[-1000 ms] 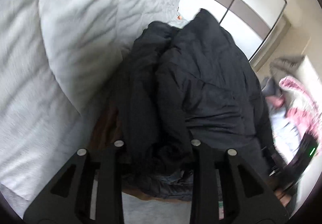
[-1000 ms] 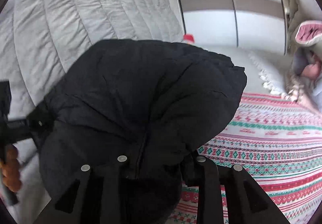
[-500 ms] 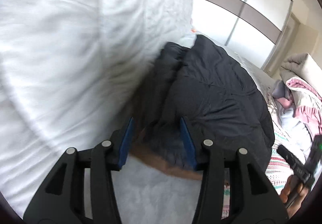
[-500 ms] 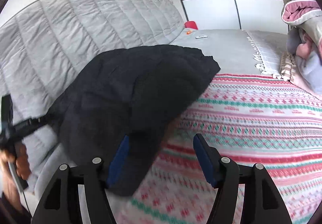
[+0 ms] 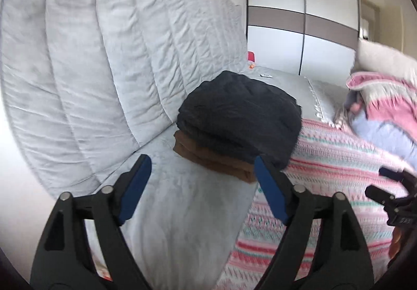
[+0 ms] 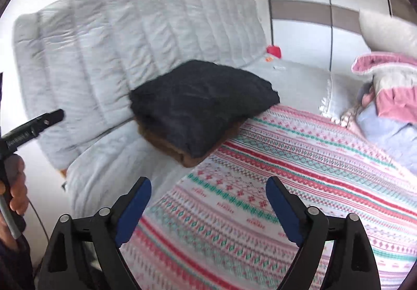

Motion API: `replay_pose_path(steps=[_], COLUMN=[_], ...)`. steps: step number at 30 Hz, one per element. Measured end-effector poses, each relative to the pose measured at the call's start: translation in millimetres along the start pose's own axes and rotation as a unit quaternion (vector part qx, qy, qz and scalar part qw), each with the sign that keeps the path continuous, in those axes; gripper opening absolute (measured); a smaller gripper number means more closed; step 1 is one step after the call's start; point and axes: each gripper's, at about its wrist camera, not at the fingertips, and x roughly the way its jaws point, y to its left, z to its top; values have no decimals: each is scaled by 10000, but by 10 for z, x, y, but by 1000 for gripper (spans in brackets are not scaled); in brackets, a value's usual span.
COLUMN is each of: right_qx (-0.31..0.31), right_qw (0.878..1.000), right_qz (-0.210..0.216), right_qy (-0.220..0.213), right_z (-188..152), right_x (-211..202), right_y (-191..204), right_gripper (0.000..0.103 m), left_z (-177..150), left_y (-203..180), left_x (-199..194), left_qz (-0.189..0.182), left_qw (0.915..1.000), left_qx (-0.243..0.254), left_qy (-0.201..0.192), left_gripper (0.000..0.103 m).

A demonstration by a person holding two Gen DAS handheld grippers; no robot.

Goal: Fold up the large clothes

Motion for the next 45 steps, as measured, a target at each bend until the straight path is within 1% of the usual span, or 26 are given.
replay_pose_path(steps=[1,3,5,10,14,16,19,22,27,32,35,40,45], right_qx=[-30,-25,-38,-336,-267,-245,-217,-191,-190,-211,-204,-137,-62], right_qw=[9998,9990,9977,9977,9984,9984,9979,9975,9978,9979,9979,9980,9981], right_qz=[66,182,298,141,288,302,327,378,335,315,295,259,227], right_qy=[-160,-410,-608,-575,-408,-401,-516,-571,-535,-532,-548,-552,-572], right_z=[-52,-154,-292,-545,-658,-676,-680,-667,-697,-707,-702,-700,-703], right_x=[-145,-344,-499,-587,-565,-584,-650,-689,-700,-707,-706,-701,-723], right_y=[56,127,190,321,299,304,312,318,322,330,331,300,264], right_gripper=[93,97,100,101,101,101,102,102,102,103,103,103,103], left_z=[-42,-149,-281,-507,-650,-708,-769,-786,-815,-827,-820,-799,-815], left_y=[-89,-211,-275,-367,-398,-427,-522,-571,-644,-711,-746,-744,-761], left_x=[-99,-276,-444,-758,-882,-921,-1012,-1043,-1075,-1024,-1040,-1061,-1060], left_qz=[76,156,248,607,779,948,1154,1135,1109,1059,1116,1152,1090], left_qw=[9999,9997,9994,9975,9966,9950,9921,9924,9929,9937,9928,9926,9933], left_qx=[75,166,181,119,68,136,325,352,333,371,423,362,362], left_qy=[-49,-101,-170,-337,-274,-291,-369,-324,-284,-72,-114,-143,-118], left_gripper=[84,92,96,98,100,100,102,102,102,102,102,102,102])
